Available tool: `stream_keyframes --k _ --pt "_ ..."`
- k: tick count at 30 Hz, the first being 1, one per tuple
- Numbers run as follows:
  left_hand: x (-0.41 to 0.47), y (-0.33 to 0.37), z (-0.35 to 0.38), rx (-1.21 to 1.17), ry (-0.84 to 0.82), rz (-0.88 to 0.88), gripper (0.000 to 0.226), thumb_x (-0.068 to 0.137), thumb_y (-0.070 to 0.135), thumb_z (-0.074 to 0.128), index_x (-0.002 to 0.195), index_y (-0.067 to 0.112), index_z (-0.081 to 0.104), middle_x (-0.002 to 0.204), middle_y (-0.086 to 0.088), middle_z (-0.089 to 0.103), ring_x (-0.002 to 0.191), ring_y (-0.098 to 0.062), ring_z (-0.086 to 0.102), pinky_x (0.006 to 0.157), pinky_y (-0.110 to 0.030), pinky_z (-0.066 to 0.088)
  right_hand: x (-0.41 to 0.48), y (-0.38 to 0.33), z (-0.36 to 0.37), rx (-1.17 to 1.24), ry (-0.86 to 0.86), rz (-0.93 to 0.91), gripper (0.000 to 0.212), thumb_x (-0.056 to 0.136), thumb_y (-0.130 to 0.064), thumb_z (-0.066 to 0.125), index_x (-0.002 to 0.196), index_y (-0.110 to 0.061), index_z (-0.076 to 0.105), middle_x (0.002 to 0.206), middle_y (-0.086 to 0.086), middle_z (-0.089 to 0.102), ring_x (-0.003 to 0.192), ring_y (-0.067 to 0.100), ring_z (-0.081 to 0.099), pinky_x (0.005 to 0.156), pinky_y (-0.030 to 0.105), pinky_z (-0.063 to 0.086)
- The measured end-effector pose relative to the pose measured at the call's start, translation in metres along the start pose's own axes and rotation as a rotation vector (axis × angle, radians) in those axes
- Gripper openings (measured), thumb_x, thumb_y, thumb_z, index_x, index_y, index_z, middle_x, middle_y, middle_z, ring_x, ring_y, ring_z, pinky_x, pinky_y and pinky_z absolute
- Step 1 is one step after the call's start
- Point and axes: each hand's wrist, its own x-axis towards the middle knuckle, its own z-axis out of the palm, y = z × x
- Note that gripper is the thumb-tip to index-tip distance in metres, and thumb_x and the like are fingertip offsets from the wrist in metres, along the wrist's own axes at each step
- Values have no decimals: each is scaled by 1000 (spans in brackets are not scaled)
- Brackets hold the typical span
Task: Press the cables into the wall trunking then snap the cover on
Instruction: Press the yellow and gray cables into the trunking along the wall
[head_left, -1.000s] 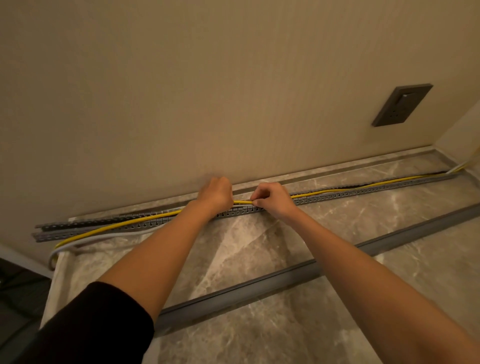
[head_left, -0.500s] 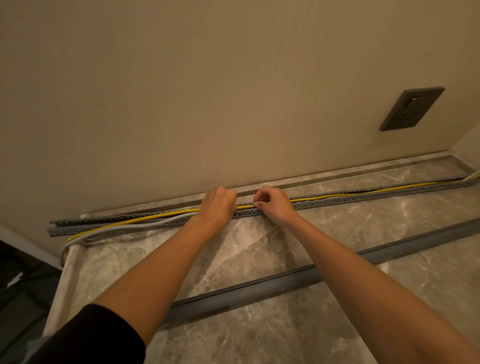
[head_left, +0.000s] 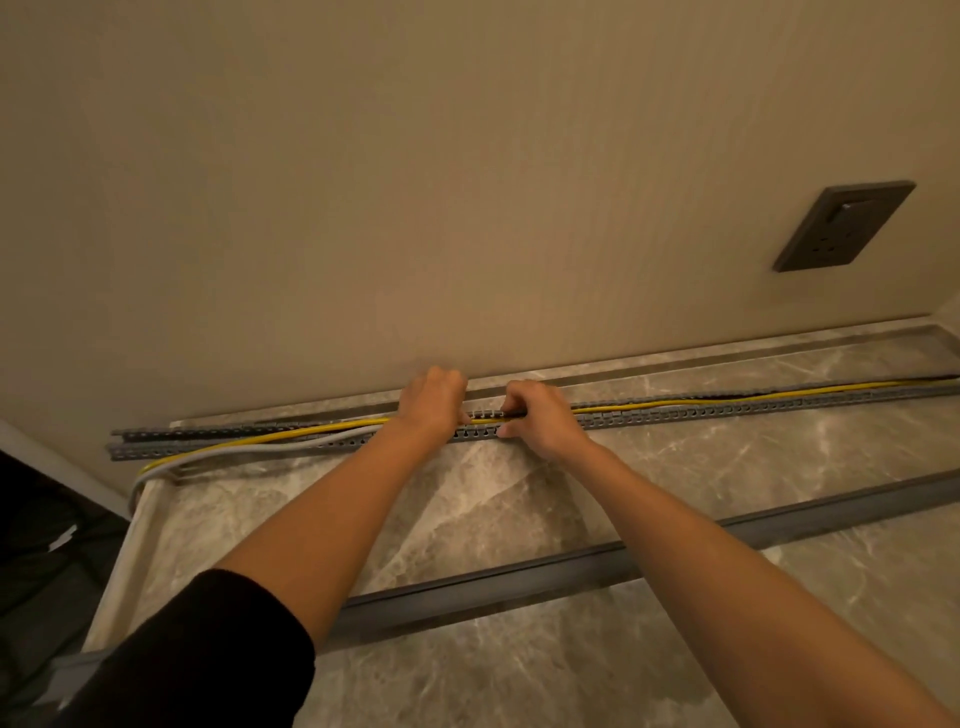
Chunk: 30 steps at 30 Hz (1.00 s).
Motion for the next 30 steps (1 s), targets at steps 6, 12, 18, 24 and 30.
stream_keyframes --k 6,12,18,24,30 --pt "-5 -25 -5 -94 -18 38 19 88 13 63 104 5 67 114 -17 64 106 -33 59 87 -36 48 0 -8 -1 -110 3 29 27 77 -6 72 68 -15 49 91 8 59 93 26 55 73 32 38" --pt "-10 -33 0 -137 4 72 18 90 16 61 102 9 72 107 -14 70 100 -29 63 84 -38 48 -7 -23 8 -353 -54 -113 43 85 -25 66 125 -15 57 128 9 56 120 29 50 101 41 42" --pt "-12 -46 -1 -248 114 43 18 87 16 65 91 -1 67 99 -19 67 96 -32 62 81 -37 47 -8 -37 15 -365 18 -87 24 86 -16 63 108 -6 64 118 12 64 110 31 56 91 37 42" --pt "-22 -70 -11 -158 132 60 18 87 22 65 88 4 64 103 -15 64 97 -30 59 80 -37 46 -8 -45 15 -434 13 -64 20 86 -10 63 104 -3 67 114 17 66 110 33 57 90 37 44" --pt "-26 -89 -25 -78 44 77 20 85 21 67 98 6 66 108 -15 67 102 -31 60 82 -35 47 -10 -57 21 -473 10 -18 29 88 -7 56 116 -6 59 122 14 61 114 32 56 95 39 44"
